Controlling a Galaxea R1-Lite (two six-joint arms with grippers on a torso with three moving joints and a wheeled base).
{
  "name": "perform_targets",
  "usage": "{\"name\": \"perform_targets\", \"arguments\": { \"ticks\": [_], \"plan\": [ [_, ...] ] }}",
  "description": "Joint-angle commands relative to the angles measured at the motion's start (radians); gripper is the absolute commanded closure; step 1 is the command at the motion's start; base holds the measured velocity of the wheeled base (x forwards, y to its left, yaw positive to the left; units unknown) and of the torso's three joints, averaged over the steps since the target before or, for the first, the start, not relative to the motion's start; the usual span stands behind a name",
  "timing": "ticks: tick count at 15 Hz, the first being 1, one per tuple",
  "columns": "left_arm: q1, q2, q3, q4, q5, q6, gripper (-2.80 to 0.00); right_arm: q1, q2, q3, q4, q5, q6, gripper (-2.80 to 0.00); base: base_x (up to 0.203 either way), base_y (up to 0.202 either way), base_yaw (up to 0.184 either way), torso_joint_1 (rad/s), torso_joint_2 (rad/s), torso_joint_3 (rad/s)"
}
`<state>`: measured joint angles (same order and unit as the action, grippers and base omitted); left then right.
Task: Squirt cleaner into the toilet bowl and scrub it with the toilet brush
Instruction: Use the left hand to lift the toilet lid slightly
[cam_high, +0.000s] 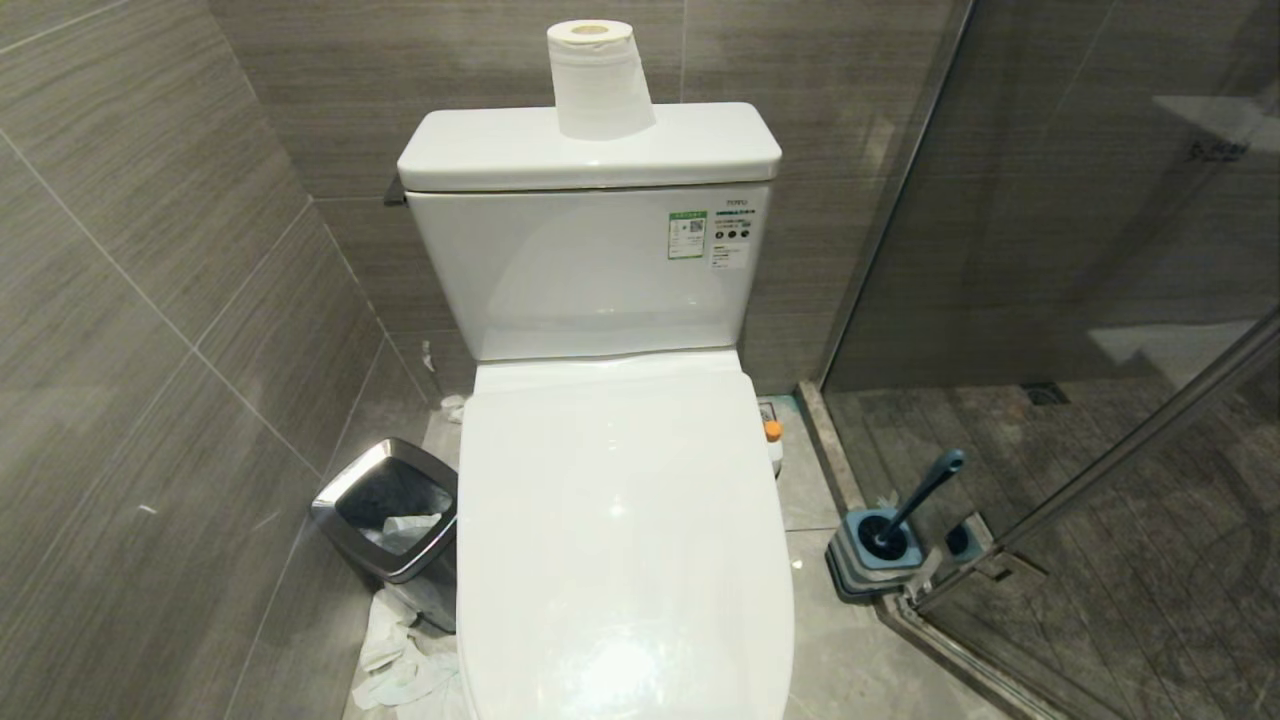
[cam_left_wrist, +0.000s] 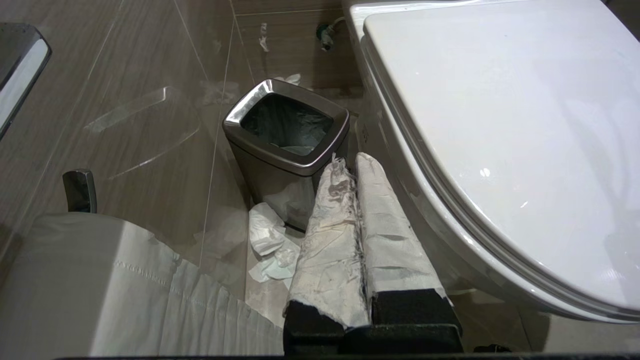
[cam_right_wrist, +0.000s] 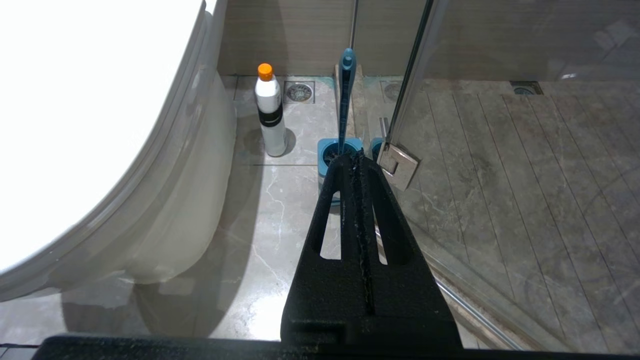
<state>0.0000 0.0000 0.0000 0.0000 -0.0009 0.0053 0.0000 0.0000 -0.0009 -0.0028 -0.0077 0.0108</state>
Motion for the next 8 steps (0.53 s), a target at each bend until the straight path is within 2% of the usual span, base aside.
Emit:
{"name": "perform_targets", "arguments": {
  "ticks": [1,8],
  "plan": [
    [0.000,0.000,0.000,0.000,0.001,0.001,0.00,0.000,0.000,-0.001,0.000,0.000,0.000,0.00,0.000,0.000,0.000,0.000,0.00,0.000],
    [0.000,0.000,0.000,0.000,0.001,-0.001,0.00,0.000,0.000,0.000,0.000,0.000,0.000,0.00,0.000,0.000,0.000,0.000,0.00,0.000]
  ]
}}
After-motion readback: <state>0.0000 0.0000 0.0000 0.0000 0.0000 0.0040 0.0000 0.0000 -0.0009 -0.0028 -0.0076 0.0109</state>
